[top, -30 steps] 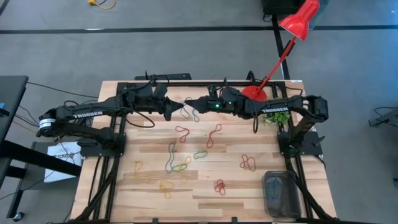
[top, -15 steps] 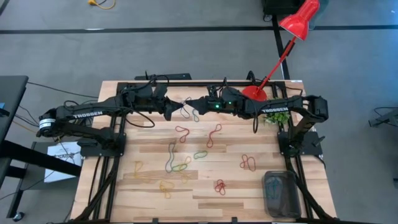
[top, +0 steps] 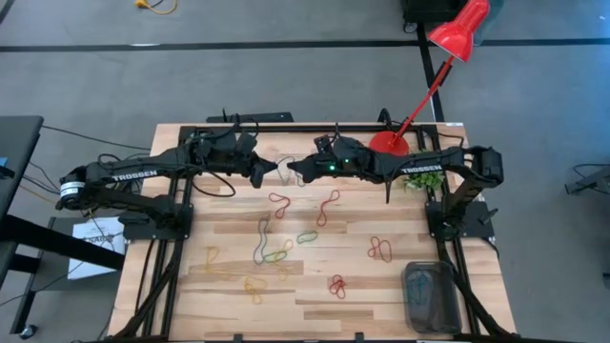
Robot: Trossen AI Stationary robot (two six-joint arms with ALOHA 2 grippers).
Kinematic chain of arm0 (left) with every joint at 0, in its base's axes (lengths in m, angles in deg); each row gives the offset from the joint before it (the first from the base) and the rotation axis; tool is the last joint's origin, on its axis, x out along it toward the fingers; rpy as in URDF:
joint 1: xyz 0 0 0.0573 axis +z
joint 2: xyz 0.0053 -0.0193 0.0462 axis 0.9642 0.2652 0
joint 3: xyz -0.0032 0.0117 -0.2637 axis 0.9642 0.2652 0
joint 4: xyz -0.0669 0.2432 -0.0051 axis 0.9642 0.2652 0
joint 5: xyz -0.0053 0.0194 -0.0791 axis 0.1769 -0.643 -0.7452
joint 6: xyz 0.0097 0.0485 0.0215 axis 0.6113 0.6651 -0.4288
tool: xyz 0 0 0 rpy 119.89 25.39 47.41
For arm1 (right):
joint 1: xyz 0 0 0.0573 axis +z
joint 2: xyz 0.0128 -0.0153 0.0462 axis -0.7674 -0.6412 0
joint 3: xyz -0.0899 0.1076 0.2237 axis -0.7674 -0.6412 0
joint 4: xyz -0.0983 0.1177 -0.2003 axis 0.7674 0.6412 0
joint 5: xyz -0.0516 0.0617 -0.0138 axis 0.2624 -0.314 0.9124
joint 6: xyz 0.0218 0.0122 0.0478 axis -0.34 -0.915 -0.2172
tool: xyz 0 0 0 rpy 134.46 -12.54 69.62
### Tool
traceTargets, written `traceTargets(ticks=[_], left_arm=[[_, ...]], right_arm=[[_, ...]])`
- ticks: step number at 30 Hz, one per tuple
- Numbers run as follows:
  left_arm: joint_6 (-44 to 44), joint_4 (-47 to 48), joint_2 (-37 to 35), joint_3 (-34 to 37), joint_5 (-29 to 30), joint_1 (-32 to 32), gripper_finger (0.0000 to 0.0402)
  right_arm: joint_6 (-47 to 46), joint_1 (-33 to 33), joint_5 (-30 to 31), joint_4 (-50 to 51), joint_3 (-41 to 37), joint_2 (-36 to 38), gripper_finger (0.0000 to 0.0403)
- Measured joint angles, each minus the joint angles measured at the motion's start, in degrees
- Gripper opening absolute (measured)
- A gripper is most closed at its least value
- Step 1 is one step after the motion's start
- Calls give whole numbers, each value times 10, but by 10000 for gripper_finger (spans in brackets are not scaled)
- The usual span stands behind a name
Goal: Pick and place items into bin
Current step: Put the blue rubber band into the black bin
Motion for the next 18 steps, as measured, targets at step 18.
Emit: traceTargets(ticks=[18], left_arm=[[27,1,26,0,30,0,30]], right_arm=[[0,5,-1,-4,0,0,2]])
